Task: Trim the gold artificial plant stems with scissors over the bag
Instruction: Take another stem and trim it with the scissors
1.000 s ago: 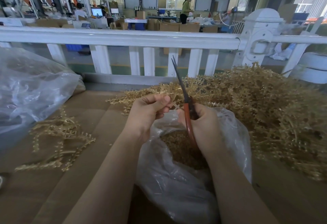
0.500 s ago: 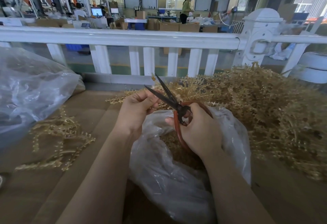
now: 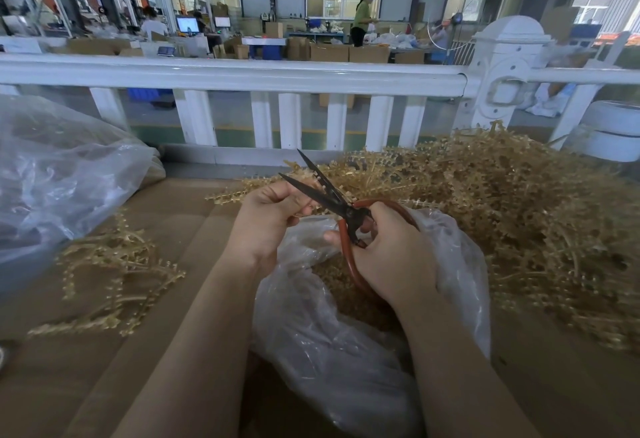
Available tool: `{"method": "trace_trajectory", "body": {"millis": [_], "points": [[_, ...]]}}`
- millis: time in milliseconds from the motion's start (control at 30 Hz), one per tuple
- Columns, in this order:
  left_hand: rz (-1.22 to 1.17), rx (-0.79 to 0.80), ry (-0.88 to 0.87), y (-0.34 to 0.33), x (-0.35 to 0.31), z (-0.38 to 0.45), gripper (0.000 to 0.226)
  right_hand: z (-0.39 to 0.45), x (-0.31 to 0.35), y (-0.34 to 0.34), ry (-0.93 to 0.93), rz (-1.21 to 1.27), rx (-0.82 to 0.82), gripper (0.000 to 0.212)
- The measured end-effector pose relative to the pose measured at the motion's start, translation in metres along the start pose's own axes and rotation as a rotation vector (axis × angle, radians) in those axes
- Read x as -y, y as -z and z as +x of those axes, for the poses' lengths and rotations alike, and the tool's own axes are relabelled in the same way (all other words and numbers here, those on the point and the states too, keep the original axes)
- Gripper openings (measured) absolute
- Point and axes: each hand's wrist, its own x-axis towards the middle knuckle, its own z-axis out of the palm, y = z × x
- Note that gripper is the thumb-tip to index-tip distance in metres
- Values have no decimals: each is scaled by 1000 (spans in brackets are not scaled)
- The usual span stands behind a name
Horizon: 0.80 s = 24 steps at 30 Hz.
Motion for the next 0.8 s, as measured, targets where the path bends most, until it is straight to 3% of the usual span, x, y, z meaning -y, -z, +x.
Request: {"method": "trace_trajectory", "body": {"millis": [600, 800], "points": [[-114, 60, 54, 3, -1, 0, 33, -6, 4, 4, 73, 51, -130, 59], [-92, 95, 43, 4, -2, -1, 15, -7, 7, 6, 89, 58, -167, 50]]}}
